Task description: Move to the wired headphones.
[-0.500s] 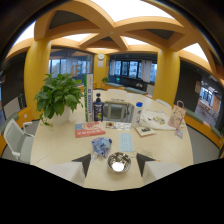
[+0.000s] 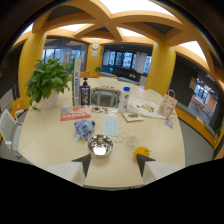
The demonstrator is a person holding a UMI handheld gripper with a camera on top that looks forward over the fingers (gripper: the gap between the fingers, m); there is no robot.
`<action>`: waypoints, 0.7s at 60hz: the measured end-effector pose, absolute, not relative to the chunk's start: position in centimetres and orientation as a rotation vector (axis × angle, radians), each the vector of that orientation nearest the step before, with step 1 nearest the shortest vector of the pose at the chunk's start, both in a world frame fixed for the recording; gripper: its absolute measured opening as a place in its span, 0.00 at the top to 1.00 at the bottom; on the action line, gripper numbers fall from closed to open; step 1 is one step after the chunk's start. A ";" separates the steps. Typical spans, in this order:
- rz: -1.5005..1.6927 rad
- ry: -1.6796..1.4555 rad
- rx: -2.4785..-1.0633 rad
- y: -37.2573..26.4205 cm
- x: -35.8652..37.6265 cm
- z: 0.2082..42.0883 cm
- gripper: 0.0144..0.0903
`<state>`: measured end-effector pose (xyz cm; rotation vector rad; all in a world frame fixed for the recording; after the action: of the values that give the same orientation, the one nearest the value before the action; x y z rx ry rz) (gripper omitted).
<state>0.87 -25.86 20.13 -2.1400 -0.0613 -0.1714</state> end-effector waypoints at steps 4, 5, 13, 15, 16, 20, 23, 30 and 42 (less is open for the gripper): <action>-0.192 -0.048 -2.151 -25.2 2.7 19.5 0.06; -0.197 -0.045 -2.154 -24.9 3.2 19.3 0.06; -0.217 -0.035 -2.166 -22.1 7.0 18.2 0.06; -0.221 -0.037 -2.166 -21.0 7.9 17.9 0.06; -0.223 -0.038 -2.165 -20.2 8.2 17.7 0.06; -0.216 -0.042 -2.169 -17.5 9.8 16.8 0.06; -0.204 -0.044 -2.180 -15.4 10.8 15.8 0.06; -0.187 -0.062 -2.210 -11.1 12.6 12.8 0.06; -0.130 -0.067 -2.290 -7.3 13.6 7.9 0.05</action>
<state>13.58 -7.30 7.85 -2.2897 -0.0674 -0.1302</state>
